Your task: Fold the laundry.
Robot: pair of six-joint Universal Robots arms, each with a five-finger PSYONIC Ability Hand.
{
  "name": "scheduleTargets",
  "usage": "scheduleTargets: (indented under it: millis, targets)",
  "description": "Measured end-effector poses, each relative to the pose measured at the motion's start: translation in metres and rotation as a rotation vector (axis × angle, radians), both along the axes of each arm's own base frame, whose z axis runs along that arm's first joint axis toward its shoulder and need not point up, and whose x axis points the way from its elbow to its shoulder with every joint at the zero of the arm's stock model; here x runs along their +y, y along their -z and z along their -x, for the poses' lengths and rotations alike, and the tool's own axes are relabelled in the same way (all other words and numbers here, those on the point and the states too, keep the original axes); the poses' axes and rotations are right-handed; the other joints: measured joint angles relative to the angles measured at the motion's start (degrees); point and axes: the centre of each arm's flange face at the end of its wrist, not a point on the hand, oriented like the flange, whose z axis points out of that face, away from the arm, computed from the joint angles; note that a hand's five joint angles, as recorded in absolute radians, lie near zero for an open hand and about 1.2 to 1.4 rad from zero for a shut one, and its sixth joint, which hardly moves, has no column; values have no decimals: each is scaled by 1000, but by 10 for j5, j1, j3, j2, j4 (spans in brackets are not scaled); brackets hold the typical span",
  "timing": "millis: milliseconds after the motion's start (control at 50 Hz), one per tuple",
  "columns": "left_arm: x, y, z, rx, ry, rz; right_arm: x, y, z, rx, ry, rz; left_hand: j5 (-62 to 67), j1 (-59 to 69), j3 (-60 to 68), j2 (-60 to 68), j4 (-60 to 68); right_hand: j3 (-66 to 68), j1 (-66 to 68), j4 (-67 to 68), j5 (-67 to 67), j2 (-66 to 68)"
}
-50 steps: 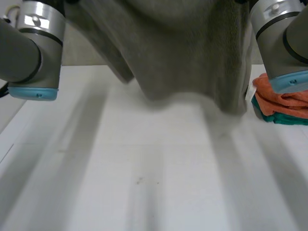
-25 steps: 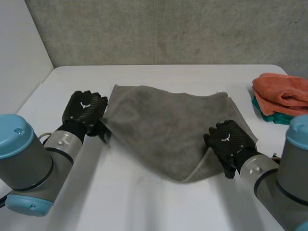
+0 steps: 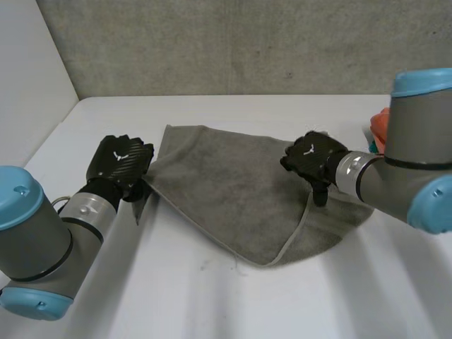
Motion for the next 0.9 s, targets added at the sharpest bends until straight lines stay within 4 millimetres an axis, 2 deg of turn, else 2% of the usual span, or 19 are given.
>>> scheduleTargets:
  millis: [180, 380, 420, 440, 460, 520, 580, 600, 660, 680, 760, 900]
  targets:
    - [-3, 0, -3, -1, -12, 0, -23, 35, 10, 92, 54, -133, 0, 0, 0, 0, 0, 29, 22, 28, 25, 36]
    - [-6, 0, -6, -1, -22, 1, -27, 54, 22, 113, 88, -180, 0, 0, 0, 0, 0, 34, 28, 33, 30, 43]
    - [-7, 1, -6, -2, -24, -1, -27, 56, 24, 113, 91, -183, 0, 0, 0, 0, 0, 117, 104, 114, 111, 132]
    - [-7, 1, -6, -2, -24, -1, -27, 56, 24, 112, 91, -183, 0, 0, 0, 0, 0, 160, 143, 156, 152, 169]
    - [-7, 1, -6, -2, -25, -2, -28, 57, 25, 110, 95, -181, 0, 0, 0, 0, 0, 263, 221, 251, 247, 272]
    - [-9, 3, -7, -3, -28, -7, -30, 57, 28, 99, 107, -171, 0, 0, -1, -2, -2, 398, 333, 398, 393, 407]
    - [-11, 8, -8, -7, -34, -21, -31, 57, 31, 84, 121, -160, -22, -23, -50, -52, -51, 414, 338, 415, 409, 417]
    - [-12, 10, -9, -8, -36, -27, -32, 57, 33, 78, 128, -156, -73, -80, -99, -107, -105, 415, 338, 417, 410, 417]
    - [-14, 16, -10, -15, -36, -47, -32, 55, 40, 60, 153, -149, -103, -112, -127, -131, -134, 415, 338, 418, 410, 417]
    - [-15, 19, -10, -17, -35, -55, -32, 54, 42, 54, 161, -148, -208, -221, -233, -238, -237, 415, 338, 418, 410, 417]
    - [-18, 34, -12, -35, -30, -118, -25, 45, 62, 6, 233, -142, -301, -289, -318, -324, -327, 415, 338, 418, 410, 417]
    - [-19, 47, -18, -57, -42, -207, -12, 31, 100, -65, 358, -101, -341, -326, -356, -361, -364, 415, 338, 418, 410, 417]
